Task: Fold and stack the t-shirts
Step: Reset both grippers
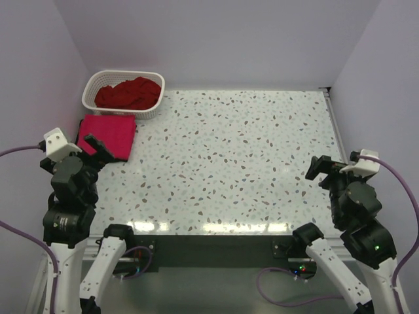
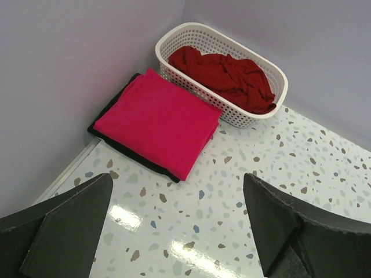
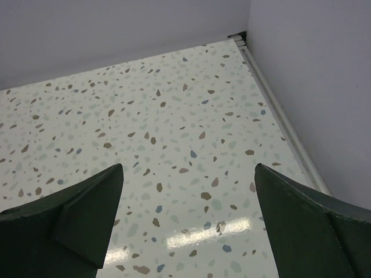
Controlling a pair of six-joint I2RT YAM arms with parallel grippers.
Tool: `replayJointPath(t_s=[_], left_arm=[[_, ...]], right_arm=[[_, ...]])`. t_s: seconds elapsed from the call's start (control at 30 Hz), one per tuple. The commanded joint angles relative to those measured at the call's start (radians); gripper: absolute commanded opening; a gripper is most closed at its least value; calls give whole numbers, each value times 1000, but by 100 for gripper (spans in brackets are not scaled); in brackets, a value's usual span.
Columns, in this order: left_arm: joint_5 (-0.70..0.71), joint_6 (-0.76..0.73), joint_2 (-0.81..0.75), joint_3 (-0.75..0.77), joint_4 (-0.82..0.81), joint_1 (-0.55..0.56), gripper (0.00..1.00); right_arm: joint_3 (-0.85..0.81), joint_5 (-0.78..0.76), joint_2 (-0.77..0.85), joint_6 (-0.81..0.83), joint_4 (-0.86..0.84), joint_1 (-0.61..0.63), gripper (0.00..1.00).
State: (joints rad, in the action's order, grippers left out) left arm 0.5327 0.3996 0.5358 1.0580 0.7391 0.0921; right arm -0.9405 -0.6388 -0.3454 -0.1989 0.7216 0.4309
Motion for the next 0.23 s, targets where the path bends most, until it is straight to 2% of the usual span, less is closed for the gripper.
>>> replayJointPath(t_s=[0.0, 0.2], left_arm=[[-23, -24, 7, -18, -87, -2, 100], [-43, -24, 13, -44, -119, -2, 100]], right_arm=[[6, -9, 5, 18, -56, -1, 99], [25, 8, -6, 13, -80, -1, 99]])
